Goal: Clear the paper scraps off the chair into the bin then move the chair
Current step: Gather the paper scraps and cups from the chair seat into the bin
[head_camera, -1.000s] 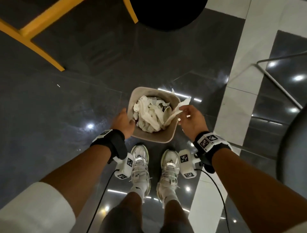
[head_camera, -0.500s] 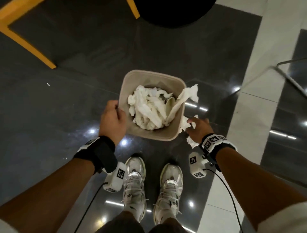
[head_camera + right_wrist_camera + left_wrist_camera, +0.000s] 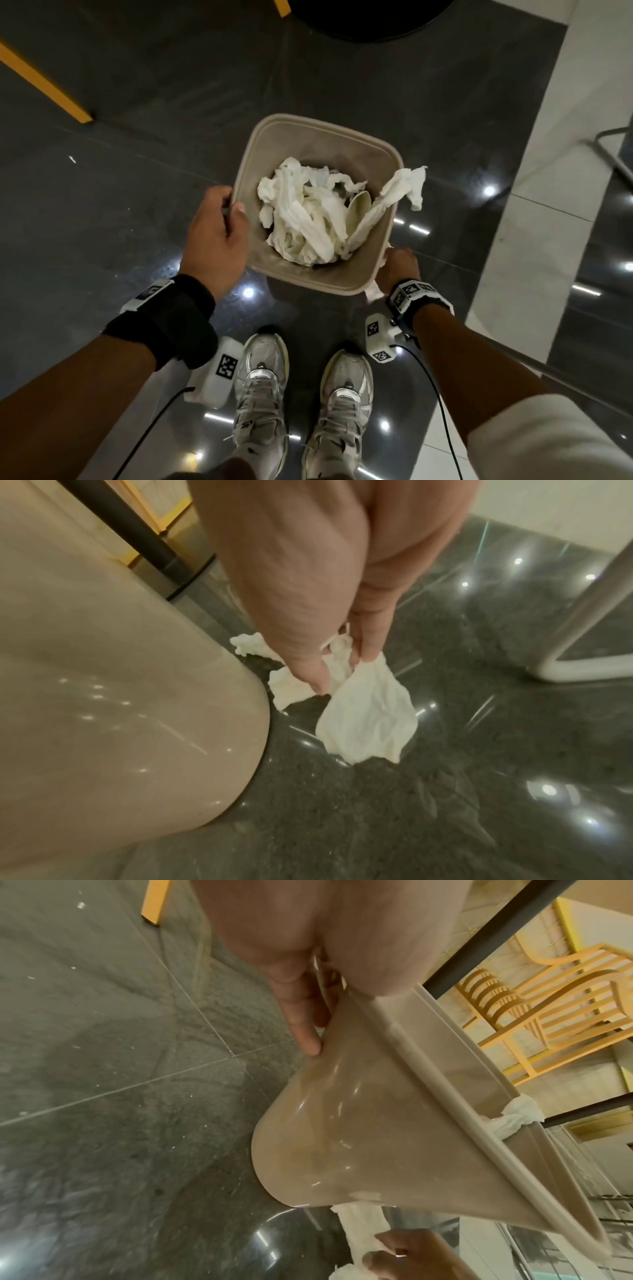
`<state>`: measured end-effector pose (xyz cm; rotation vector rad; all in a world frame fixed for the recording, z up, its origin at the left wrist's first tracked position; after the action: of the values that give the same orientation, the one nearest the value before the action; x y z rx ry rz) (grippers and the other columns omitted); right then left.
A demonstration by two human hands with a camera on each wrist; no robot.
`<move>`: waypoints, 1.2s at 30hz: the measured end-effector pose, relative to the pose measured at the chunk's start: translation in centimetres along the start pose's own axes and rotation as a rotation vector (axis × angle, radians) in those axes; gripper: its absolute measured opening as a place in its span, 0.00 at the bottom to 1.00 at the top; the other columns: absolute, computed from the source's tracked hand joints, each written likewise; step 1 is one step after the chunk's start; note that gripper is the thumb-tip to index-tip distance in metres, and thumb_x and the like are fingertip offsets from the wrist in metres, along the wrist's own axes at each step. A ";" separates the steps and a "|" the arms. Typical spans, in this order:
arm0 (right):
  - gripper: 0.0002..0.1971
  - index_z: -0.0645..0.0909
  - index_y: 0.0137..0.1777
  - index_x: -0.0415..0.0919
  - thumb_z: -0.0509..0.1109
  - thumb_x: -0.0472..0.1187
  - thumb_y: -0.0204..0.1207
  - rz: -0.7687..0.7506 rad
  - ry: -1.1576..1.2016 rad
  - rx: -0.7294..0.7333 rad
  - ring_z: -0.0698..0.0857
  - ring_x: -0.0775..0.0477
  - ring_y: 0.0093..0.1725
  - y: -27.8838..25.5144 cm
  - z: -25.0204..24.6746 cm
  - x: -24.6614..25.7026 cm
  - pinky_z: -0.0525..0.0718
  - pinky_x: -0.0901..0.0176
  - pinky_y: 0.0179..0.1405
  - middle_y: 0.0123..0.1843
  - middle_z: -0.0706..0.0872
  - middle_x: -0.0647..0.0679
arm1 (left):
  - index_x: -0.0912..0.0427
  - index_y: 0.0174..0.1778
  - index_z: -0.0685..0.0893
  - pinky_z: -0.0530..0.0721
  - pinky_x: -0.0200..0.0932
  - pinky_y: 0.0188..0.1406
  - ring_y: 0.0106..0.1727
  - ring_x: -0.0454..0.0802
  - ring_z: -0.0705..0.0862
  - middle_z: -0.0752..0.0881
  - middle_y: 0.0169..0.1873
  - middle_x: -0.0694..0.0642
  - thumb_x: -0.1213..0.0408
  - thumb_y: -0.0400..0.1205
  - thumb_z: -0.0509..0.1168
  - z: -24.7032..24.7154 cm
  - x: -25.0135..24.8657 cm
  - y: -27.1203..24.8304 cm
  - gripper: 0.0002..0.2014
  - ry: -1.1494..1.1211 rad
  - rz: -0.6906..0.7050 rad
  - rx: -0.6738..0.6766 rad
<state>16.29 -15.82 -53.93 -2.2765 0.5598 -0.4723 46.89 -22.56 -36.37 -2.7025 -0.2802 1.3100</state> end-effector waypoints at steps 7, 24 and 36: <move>0.10 0.89 0.55 0.44 0.78 0.41 0.73 0.092 0.438 -0.129 0.87 0.47 0.52 -5.5 -10.4 -1.5 0.80 0.62 0.53 0.52 0.90 0.47 | 0.52 0.61 0.77 0.72 0.19 0.39 0.41 0.34 0.81 0.82 0.44 0.45 0.62 0.89 0.56 -0.3 -1.0 -0.8 0.08 0.003 -0.142 0.039; 0.14 0.77 0.63 0.34 0.62 0.44 0.87 -0.158 0.251 -0.413 0.82 0.35 0.60 -11.4 -20.5 7.8 0.70 0.58 0.51 0.65 0.78 0.38 | 0.60 0.62 0.80 0.72 0.40 0.46 0.49 0.51 0.82 0.86 0.49 0.54 0.65 0.87 0.59 0.5 -2.4 -3.1 0.10 0.065 -0.337 0.229; 0.27 0.65 0.80 0.40 0.66 0.45 0.84 -0.242 0.397 0.216 0.76 0.39 0.76 -19.4 -6.5 13.6 0.72 0.48 0.77 0.77 0.77 0.40 | 0.66 0.52 0.84 0.84 0.53 0.45 0.48 0.65 0.87 0.89 0.46 0.68 0.73 0.81 0.61 2.7 -1.5 -7.7 0.08 0.085 -0.434 0.309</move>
<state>29.44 -14.25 -33.21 -2.0588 0.3995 -1.0669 43.03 -15.33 -35.41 -2.2650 -0.5656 1.0150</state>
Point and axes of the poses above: each hand's wrist, its own y-axis towards the middle knuckle, its own z-axis out of the palm, x = y × z, the point moved 8 cm from there along y, towards the middle knuckle
